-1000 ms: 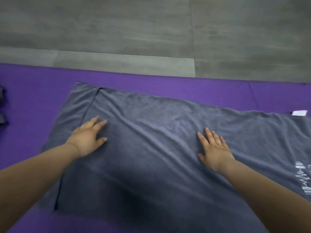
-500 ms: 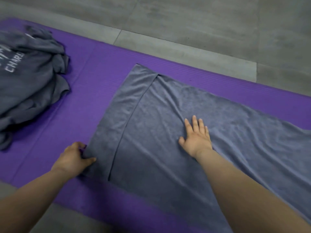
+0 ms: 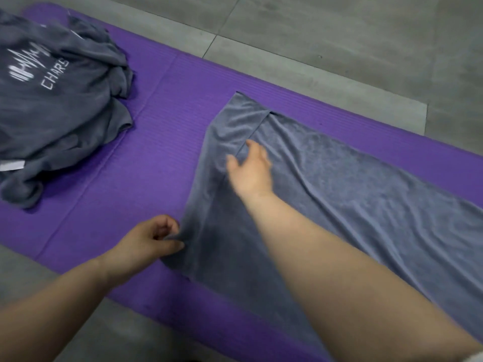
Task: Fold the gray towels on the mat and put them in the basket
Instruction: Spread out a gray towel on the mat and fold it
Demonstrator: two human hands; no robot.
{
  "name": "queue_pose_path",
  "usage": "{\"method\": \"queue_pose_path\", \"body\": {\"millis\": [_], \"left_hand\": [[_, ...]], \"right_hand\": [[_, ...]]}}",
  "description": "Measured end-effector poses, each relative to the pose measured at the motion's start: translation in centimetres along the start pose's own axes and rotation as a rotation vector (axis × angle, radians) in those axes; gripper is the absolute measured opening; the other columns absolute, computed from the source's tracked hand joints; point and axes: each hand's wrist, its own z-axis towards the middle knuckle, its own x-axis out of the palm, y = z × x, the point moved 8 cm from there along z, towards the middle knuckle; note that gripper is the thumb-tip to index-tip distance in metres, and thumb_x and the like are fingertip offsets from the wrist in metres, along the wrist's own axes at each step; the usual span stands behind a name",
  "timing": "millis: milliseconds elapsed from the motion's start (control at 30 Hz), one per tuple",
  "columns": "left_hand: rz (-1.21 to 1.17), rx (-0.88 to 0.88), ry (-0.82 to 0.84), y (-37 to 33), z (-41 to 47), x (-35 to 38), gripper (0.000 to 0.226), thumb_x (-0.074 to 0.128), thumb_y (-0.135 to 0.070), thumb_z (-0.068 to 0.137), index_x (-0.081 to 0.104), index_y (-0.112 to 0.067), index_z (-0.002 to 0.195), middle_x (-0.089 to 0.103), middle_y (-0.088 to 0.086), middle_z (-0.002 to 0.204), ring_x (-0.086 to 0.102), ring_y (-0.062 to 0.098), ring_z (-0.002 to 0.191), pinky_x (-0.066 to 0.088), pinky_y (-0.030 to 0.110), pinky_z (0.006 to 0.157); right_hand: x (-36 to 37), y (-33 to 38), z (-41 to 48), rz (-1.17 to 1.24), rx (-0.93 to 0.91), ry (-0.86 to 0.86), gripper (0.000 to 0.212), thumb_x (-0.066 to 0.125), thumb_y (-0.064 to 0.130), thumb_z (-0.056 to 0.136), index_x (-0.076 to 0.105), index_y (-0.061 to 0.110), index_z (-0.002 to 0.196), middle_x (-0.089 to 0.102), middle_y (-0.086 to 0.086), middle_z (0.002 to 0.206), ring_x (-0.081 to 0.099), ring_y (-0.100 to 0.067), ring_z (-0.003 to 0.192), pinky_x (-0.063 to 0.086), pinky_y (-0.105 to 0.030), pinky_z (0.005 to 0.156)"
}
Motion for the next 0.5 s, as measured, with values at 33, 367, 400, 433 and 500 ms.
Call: {"method": "queue_pose_path", "body": {"millis": [33, 367, 400, 433, 500], "left_hand": [[-0.039, 0.001, 0.037, -0.5, -0.5, 0.6, 0.019, 0.065, -0.001, 0.058, 0.048, -0.006, 0.065, 0.054, -0.004, 0.042, 0.046, -0.004, 0.041, 0.037, 0.007, 0.042], [0.048, -0.027, 0.372, -0.2, -2.9, 3.2, 0.007, 0.073, -0.014, 0.050, 0.072, -0.021, 0.052, 0.058, -0.004, 0.046, 0.049, -0.003, 0.046, 0.040, 0.010, 0.049], [0.016, -0.013, 0.355, -0.8, -2.7, 2.6, 0.012, 0.080, -0.021, 0.043, 0.073, -0.021, 0.053, 0.061, -0.005, 0.047, 0.051, -0.004, 0.047, 0.042, 0.010, 0.049], [-0.010, 0.009, 0.309, -1.8, -2.2, 1.7, 0.026, 0.085, -0.030, 0.033, 0.073, -0.020, 0.054, 0.063, -0.005, 0.049, 0.054, -0.004, 0.047, 0.043, 0.009, 0.049], [-0.072, 0.087, 0.145, -3.7, -1.0, -1.3, 0.053, 0.085, -0.050, 0.015, 0.074, -0.020, 0.057, 0.065, -0.005, 0.051, 0.056, -0.003, 0.048, 0.045, 0.008, 0.049]], "right_hand": [[1.6, 1.2, 0.0, 0.074, 0.024, 0.088, 0.069, 0.053, 0.034, 0.089, 0.020, 0.009, 0.144, 0.024, -0.012, 0.152, 0.024, -0.027, 0.140, 0.019, -0.031, 0.113], [0.9, -4.7, 1.4, -0.059, 0.300, 0.118, 0.043, 0.043, 0.006, 0.090, 0.038, 0.000, 0.132, 0.049, -0.022, 0.134, 0.047, -0.033, 0.124, 0.038, -0.034, 0.100], [-0.2, -5.3, 1.8, -0.055, 0.306, 0.102, 0.037, 0.043, 0.004, 0.090, 0.046, -0.002, 0.126, 0.052, -0.023, 0.131, 0.049, -0.034, 0.123, 0.037, -0.033, 0.098], [-1.2, -5.8, 2.5, -0.054, 0.307, 0.085, 0.034, 0.041, 0.002, 0.090, 0.050, -0.004, 0.122, 0.054, -0.024, 0.129, 0.050, -0.034, 0.121, 0.037, -0.032, 0.096], [-2.7, -5.2, 3.8, -0.023, 0.291, 0.038, 0.033, 0.038, -0.004, 0.089, 0.053, -0.008, 0.119, 0.056, -0.025, 0.126, 0.052, -0.032, 0.118, 0.038, -0.029, 0.090]]}}
